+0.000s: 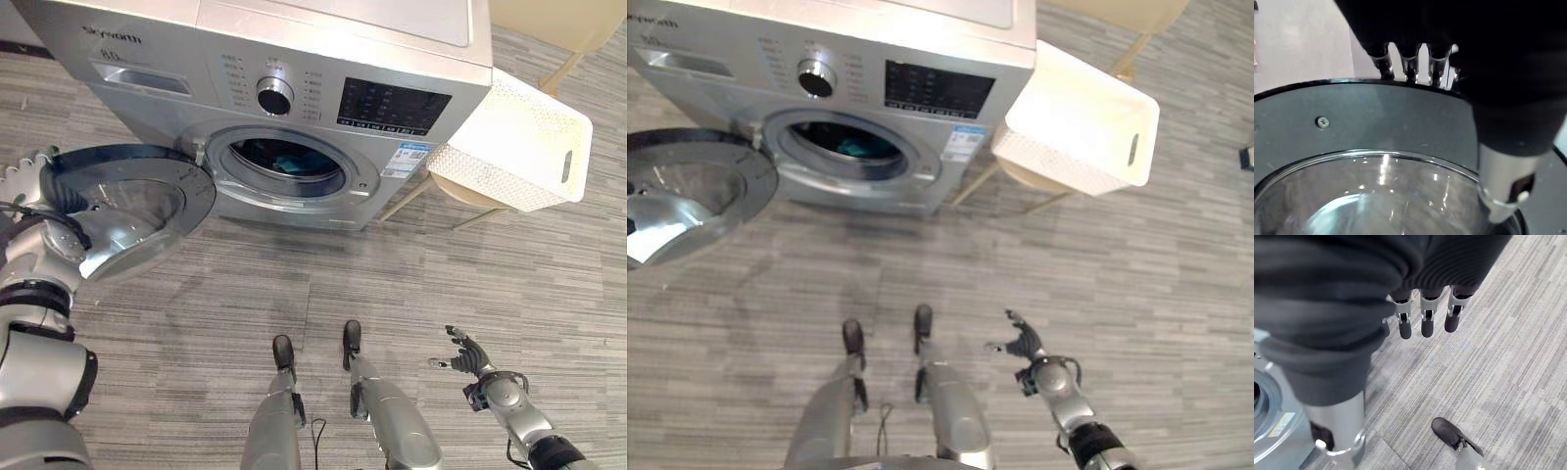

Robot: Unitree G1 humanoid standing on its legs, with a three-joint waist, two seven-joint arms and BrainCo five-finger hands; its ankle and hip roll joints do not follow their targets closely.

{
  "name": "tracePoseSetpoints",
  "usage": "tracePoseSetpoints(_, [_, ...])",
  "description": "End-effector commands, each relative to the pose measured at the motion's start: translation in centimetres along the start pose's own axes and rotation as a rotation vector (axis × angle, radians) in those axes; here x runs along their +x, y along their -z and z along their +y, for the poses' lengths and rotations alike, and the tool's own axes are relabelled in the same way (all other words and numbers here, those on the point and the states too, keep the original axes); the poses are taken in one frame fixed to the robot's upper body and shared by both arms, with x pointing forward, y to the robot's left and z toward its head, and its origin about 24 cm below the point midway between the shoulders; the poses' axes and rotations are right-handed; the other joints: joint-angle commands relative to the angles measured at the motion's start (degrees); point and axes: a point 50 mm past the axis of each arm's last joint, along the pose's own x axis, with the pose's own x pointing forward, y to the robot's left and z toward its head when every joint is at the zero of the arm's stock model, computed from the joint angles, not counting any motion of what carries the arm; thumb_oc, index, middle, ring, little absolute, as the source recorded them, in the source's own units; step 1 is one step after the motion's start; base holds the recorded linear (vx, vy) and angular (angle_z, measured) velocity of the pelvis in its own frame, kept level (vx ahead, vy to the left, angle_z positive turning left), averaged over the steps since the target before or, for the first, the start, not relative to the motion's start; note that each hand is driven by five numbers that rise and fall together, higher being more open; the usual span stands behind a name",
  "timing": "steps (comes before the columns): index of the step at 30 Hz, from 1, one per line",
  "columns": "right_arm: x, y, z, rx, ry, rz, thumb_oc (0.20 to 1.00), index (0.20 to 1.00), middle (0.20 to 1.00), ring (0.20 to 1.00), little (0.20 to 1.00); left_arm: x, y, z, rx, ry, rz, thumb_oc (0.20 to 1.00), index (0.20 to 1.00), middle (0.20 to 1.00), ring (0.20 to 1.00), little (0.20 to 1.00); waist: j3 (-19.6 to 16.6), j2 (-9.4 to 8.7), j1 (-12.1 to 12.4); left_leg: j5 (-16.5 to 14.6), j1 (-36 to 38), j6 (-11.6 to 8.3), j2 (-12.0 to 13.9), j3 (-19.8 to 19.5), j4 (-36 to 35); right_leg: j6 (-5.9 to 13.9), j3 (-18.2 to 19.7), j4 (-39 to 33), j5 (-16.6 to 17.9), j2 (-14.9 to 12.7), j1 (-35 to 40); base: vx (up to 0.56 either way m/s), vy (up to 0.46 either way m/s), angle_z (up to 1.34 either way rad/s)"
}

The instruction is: Grab the laundry basket,head to the washer,open it,put in the laundry and shut it.

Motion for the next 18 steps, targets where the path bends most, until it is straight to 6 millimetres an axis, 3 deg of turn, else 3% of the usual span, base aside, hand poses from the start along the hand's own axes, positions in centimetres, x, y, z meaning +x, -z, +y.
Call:
tracePoseSetpoints(1, [-0.3, -0.7, -0.9, 0.017, 0.008, -0.062, 1.000, 1.000, 1.000, 1.000, 1.000, -0.7, 2.7, -0.8, 0.055, 0.047, 0.087, 1.000, 1.000, 1.000, 1.000, 1.000, -3.3, 1.57, 0.8, -1.4, -2.6, -0.69, 0.0, -3.0, 1.7, 7.62, -0.6, 6.4, -6.0, -3.4, 0.8, 0.04, 0.053, -0.05])
tracePoseSetpoints(6, [-0.4, -0.4, -0.5, 0.015, 0.001, -0.053, 1.000, 1.000, 1.000, 1.000, 1.000, -1.4, 2.7, -2.8, -0.006, 0.083, 0.069, 1.000, 1.000, 1.000, 1.000, 1.000, -3.0, 1.64, 1.5, -1.5, -2.5, -0.77, -0.3, -3.3, 1.5, 7.72, -1.5, 6.4, -6.2, -3.6, 1.2, 0.02, 0.007, 0.02])
tracePoseSetpoints(10, [-0.4, -0.1, -0.3, 0.005, 0.014, -0.038, 1.000, 1.000, 1.000, 1.000, 1.000, -3.3, 1.7, -6.4, -0.204, 0.116, 0.026, 1.000, 1.000, 1.000, 1.000, 1.000, -3.0, 2.00, 2.8, -2.3, -1.3, -0.63, -0.7, -3.6, 1.7, 7.42, -2.1, 7.0, -7.4, -3.8, 2.5, 0.01, -0.009, 0.04])
tracePoseSetpoints(11, [-0.3, 0.0, -0.3, 0.004, 0.027, -0.025, 1.000, 1.000, 1.000, 1.000, 1.000, -4.9, 0.7, -9.2, -0.346, 0.164, 0.007, 1.000, 1.000, 1.000, 1.000, 1.000, -3.1, 2.51, 3.5, -2.5, -0.2, -0.55, -1.0, -3.7, 1.5, 7.10, -2.5, 7.4, -8.1, -4.0, 3.2, 0.02, 0.007, 0.07])
tracePoseSetpoints(12, [-0.3, 0.0, -0.3, 0.003, 0.026, -0.024, 1.000, 1.000, 1.000, 1.000, 1.000, -4.9, 0.7, -9.2, -0.346, 0.165, 0.008, 1.000, 1.000, 1.000, 1.000, 1.000, -3.1, 2.54, 3.4, -2.5, -0.2, -0.56, -1.0, -3.7, 1.5, 7.10, -2.6, 7.4, -8.1, -4.0, 3.3, 0.04, -0.015, 0.13])
tracePoseSetpoints(13, [-0.4, 0.3, -0.4, 0.006, 0.047, -0.005, 1.000, 1.000, 1.000, 1.000, 1.000, -8.5, -1.3, -13.1, -0.565, 0.252, -0.031, 1.000, 1.000, 1.000, 1.000, 1.000, -3.5, 3.23, 4.3, -2.8, 1.7, -0.42, -1.5, -3.8, 1.0, 6.77, -3.0, 7.8, -8.8, -4.1, 4.6, 0.03, -0.018, 0.22])
tracePoseSetpoints(14, [-0.4, 0.4, -0.5, 0.006, 0.052, 0.002, 1.000, 1.000, 1.000, 1.000, 1.000, -10.0, -1.6, -14.5, -0.616, 0.302, -0.035, 1.000, 1.000, 1.000, 1.000, 1.000, -3.6, 3.40, 4.5, -3.0, 2.3, -0.34, -1.6, -3.7, 0.8, 6.65, -3.1, 7.8, -9.0, -4.1, 5.1, 0.03, -0.018, 0.21])
tracePoseSetpoints(15, [-0.4, 0.4, -0.5, 0.006, 0.051, 0.002, 1.000, 1.000, 1.000, 1.000, 1.000, -10.0, -1.6, -14.5, -0.616, 0.302, -0.034, 1.000, 1.000, 1.000, 1.000, 1.000, -3.7, 3.41, 4.4, -2.8, 2.1, -0.33, -1.6, -3.8, 0.8, 6.64, -3.1, 7.7, -8.9, -4.1, 5.0, 0.01, -0.007, 0.11])
tracePoseSetpoints(18, [-0.4, 0.5, -0.7, -0.004, 0.057, 0.021, 1.000, 1.000, 1.000, 1.000, 1.000, -14.5, -3.9, -17.8, -0.792, 0.488, -0.073, 1.000, 1.000, 1.000, 1.000, 1.000, -4.1, 4.32, 4.9, -3.2, 4.3, -0.07, -2.0, -3.5, 0.2, 6.29, -3.2, 7.8, -9.6, -4.2, 6.6, 0.03, -0.007, 0.06])
